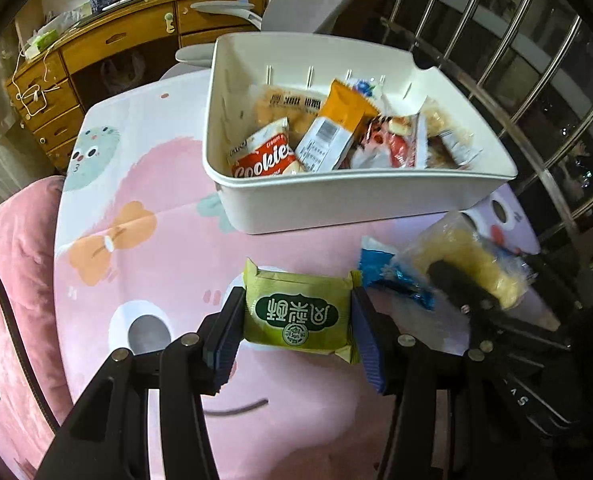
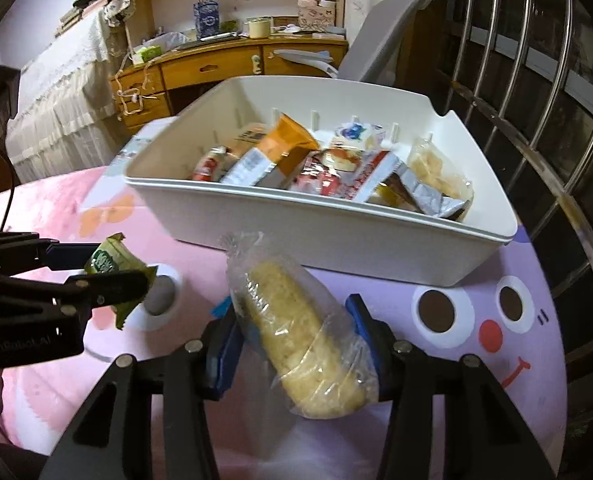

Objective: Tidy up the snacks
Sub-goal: 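Carry both snacks over the white tray and open both grippers, then move the right tool over the blue wrapper on the cloth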

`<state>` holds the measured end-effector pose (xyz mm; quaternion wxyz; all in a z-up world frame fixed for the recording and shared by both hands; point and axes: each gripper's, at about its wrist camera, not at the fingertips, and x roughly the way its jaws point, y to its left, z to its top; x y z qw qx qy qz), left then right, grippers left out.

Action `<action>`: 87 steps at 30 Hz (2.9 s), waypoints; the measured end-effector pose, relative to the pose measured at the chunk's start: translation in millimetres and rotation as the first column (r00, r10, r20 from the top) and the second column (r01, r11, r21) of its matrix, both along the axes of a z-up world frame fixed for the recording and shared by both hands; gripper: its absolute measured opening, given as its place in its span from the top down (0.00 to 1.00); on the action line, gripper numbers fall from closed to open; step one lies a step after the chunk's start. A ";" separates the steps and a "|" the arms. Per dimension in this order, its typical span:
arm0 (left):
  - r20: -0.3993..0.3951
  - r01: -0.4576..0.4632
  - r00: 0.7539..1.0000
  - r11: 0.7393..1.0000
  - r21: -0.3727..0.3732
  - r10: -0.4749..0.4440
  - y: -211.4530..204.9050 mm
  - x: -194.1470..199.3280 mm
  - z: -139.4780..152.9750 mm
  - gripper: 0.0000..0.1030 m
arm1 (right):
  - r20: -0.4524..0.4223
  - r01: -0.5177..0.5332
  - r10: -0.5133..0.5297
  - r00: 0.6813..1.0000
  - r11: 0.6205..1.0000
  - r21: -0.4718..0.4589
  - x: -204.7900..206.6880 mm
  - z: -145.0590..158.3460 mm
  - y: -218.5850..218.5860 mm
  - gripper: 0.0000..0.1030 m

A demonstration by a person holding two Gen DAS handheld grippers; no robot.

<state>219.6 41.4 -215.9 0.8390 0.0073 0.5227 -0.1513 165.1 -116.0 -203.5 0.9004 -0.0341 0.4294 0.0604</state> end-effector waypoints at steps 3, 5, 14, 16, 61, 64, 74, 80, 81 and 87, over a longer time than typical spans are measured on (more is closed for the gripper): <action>0.012 0.003 1.000 1.000 0.001 -0.003 4.3 -5.0 16.5 0.51 | -0.010 -0.013 0.014 1.000 0.998 0.065 -6.6 12.5 5.3 0.52; 0.012 0.006 1.000 1.000 -0.012 -0.006 7.7 -5.1 27.8 0.51 | -0.013 -0.022 0.023 1.000 0.995 0.093 -9.2 20.3 9.8 0.52; 0.101 -0.020 0.995 0.998 -0.062 0.026 19.0 9.6 91.9 0.51 | 0.074 -0.050 0.038 0.997 0.985 0.167 -5.3 75.9 12.7 0.52; 0.120 -0.031 0.992 0.997 -0.077 0.040 20.1 17.5 102.5 0.51 | 0.102 -0.037 0.021 0.995 0.986 0.160 1.3 88.5 7.6 0.52; -0.001 -0.237 0.971 0.969 -0.070 0.237 42.9 -16.3 112.5 0.19 | 0.096 0.044 -0.059 0.994 0.989 0.143 -6.5 124.0 -46.4 0.28; -0.018 -0.241 0.971 0.968 -0.072 0.240 49.9 -41.8 110.3 0.18 | 0.083 0.020 -0.032 0.996 0.988 0.151 -25.9 122.3 -36.2 0.28; -0.086 -0.277 0.959 0.959 -0.056 0.271 46.3 -92.3 96.5 0.18 | 0.035 -0.057 0.055 0.998 0.995 0.076 -58.1 96.1 -24.6 0.28; -0.142 -0.391 0.912 0.920 -0.025 0.384 33.2 -100.5 81.3 0.18 | 0.033 -0.178 0.178 0.983 0.984 0.001 -58.4 75.2 -31.3 0.28; -0.153 -0.405 0.904 0.914 -0.017 0.398 30.2 -101.2 78.9 0.18 | 0.032 -0.205 0.205 0.978 0.979 -0.004 -56.9 71.3 -33.6 0.28; -0.191 -0.484 0.855 0.874 0.040 0.482 12.3 -105.0 68.7 0.18 | 0.023 -0.334 0.335 0.942 0.942 -0.036 -41.0 47.9 -35.7 0.28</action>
